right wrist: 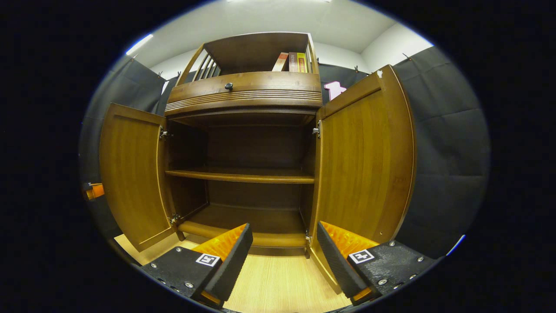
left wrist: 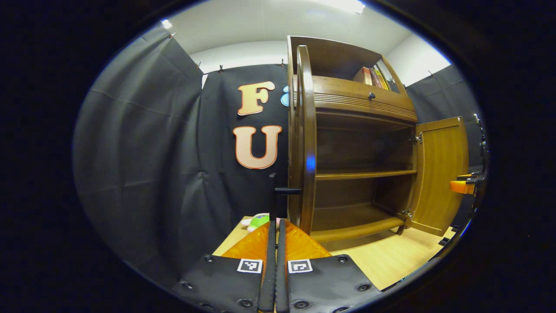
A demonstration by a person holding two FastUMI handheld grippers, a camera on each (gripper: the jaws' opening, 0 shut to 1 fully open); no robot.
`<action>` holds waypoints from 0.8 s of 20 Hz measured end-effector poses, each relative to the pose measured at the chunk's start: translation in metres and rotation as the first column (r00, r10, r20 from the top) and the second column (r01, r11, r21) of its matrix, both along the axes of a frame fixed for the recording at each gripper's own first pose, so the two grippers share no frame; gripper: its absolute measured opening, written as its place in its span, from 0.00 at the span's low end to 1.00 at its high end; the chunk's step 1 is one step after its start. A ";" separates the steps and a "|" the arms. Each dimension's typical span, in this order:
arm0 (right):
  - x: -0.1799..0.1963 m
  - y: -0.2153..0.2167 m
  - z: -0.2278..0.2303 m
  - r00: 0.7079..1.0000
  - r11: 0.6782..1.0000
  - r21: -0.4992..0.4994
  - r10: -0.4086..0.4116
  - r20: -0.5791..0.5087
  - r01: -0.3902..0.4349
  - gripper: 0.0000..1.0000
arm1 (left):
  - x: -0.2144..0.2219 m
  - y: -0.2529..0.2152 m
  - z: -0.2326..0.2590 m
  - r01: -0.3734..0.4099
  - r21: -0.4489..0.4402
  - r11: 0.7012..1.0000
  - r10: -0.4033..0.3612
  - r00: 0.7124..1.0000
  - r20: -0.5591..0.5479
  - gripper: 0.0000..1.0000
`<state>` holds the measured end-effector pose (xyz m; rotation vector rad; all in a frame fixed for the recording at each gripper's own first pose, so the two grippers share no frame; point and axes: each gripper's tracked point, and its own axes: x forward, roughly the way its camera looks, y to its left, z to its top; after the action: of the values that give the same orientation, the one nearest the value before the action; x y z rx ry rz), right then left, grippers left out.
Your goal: Open the right door of the double-door shoe cabinet with the right hand, and open the left door with the left hand.
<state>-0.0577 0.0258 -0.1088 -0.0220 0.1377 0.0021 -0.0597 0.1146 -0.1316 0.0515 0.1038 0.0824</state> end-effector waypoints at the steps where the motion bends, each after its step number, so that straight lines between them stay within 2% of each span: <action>1: 0.001 0.001 -0.001 1.000 1.000 0.001 0.003 -0.002 -0.003 0.92 | -0.004 0.004 0.008 -0.010 0.004 1.000 0.010 1.000 0.013 0.14; 3: 0.002 0.000 -0.002 1.000 1.000 0.000 0.005 -0.005 -0.005 0.92 | -0.014 0.000 0.020 -0.003 -0.032 0.999 0.004 1.000 0.029 0.02; 4: 0.002 0.000 -0.003 1.000 1.000 0.001 0.005 -0.007 -0.005 0.92 | -0.020 0.004 0.025 -0.003 -0.043 0.999 0.005 0.999 0.033 0.09; 7: 0.004 -0.002 -0.004 1.000 1.000 0.014 0.007 -0.007 -0.006 0.92 | -0.022 0.001 0.040 -0.004 -0.041 0.999 0.005 0.999 0.044 0.09; 8: 0.005 -0.003 -0.004 1.000 1.000 0.016 0.006 -0.007 -0.005 0.92 | -0.027 -0.004 0.044 0.002 -0.037 0.999 0.000 0.999 0.049 0.02; 9: 0.004 -0.005 -0.004 1.000 1.000 0.016 0.004 -0.007 -0.004 0.92 | -0.029 -0.010 0.044 0.008 -0.034 0.999 -0.006 0.998 0.055 0.10; 13: 0.005 -0.011 -0.003 1.000 1.000 0.021 0.002 -0.006 -0.002 0.92 | -0.038 -0.042 0.046 0.044 -0.021 0.999 -0.043 0.998 0.048 0.10; 16: 0.006 -0.017 -0.001 1.000 1.000 0.021 0.002 -0.003 -0.002 0.92 | -0.030 -0.067 0.052 0.085 -0.048 0.995 -0.083 0.996 0.038 0.10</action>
<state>-0.0521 0.0086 -0.1100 -0.0014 0.1404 0.0054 -0.0902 0.0481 -0.0796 0.0052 0.0679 -0.0032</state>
